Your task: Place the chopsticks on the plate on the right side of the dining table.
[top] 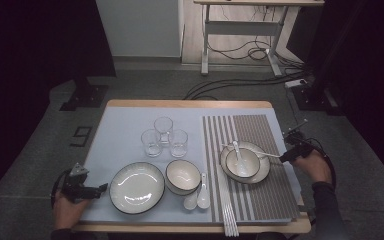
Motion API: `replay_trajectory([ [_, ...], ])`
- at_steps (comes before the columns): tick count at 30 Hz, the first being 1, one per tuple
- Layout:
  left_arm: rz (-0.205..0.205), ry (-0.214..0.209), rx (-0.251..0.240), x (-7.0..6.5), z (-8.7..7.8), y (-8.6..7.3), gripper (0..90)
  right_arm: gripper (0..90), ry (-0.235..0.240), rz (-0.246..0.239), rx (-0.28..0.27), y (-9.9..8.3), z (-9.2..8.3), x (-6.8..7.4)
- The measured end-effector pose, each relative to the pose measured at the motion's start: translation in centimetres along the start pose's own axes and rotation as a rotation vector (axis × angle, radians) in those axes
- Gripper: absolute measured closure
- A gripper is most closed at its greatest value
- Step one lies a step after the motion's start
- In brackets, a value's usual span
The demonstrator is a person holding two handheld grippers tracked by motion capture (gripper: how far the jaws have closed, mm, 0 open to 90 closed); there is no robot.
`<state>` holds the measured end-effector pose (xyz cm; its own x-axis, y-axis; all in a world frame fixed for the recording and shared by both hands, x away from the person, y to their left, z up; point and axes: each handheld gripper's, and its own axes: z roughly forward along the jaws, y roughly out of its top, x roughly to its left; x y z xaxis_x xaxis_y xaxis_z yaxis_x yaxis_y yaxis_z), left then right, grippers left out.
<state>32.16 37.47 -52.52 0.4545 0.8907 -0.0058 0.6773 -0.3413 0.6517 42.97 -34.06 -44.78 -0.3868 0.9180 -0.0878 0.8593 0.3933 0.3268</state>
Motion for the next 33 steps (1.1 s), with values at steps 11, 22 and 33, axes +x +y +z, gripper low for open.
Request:
replay_trajectory([
  [11,0.000,0.000,0.000,0.0,0.0,0.0,0.9,25.4,0.017,0.012,-0.046,2.7,0.2,1.8],
  [22,-0.001,-0.001,0.000,0.0,0.0,0.0,0.9,12.9,-0.002,0.040,-0.067,4.4,1.5,2.7],
  [33,-0.001,-0.001,0.000,0.0,0.0,0.0,0.9,12.3,-0.005,0.035,-0.078,5.8,3.0,3.6],
])
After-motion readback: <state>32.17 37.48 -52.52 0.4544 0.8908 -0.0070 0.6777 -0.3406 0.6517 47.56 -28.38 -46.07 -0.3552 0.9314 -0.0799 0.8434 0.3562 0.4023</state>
